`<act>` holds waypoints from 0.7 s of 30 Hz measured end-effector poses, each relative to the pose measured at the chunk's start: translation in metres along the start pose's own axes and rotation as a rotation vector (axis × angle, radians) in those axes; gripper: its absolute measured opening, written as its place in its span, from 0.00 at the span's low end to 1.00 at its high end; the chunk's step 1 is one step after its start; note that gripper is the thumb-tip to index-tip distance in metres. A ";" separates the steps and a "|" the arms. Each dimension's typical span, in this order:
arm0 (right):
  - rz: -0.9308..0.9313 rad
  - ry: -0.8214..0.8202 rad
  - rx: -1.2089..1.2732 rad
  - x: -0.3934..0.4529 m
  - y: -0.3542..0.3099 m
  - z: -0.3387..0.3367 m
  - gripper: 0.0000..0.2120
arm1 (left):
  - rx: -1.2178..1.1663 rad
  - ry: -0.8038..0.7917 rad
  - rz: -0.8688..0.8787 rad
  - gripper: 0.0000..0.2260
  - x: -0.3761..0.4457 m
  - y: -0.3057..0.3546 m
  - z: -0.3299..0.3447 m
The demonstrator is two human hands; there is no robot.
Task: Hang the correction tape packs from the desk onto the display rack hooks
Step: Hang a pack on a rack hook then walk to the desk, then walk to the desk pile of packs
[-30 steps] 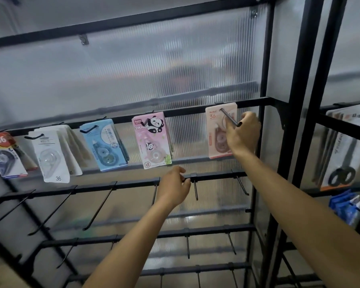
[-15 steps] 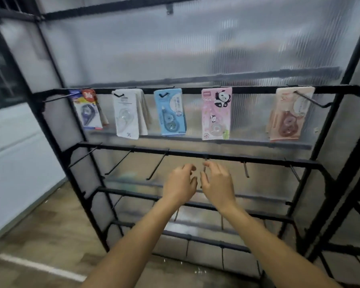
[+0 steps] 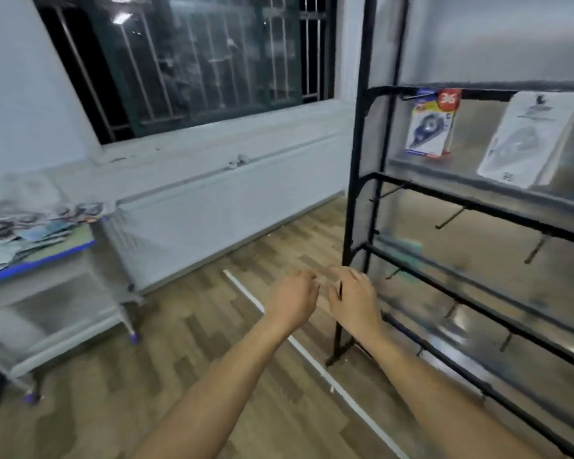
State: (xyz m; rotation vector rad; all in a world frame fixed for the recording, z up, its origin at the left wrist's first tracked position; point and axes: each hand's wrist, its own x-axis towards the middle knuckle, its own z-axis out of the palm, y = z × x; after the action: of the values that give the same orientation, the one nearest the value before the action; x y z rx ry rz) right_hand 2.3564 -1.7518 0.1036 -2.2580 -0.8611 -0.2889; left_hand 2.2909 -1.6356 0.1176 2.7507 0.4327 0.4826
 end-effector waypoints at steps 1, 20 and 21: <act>-0.022 -0.021 0.026 0.002 -0.018 0.017 0.14 | 0.033 0.003 -0.038 0.14 -0.009 -0.025 -0.009; -0.431 -0.569 0.218 0.084 -0.294 0.321 0.15 | 0.210 0.081 -0.782 0.16 -0.074 -0.381 -0.112; -0.438 -0.586 0.230 0.097 -0.306 0.337 0.15 | 0.204 0.087 -0.801 0.16 -0.066 -0.399 -0.118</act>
State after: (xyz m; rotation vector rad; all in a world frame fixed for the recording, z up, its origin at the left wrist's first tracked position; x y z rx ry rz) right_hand 2.2169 -1.3099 0.0592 -1.9350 -1.6067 0.2883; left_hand 2.0934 -1.2671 0.0636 2.4403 1.5766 0.3492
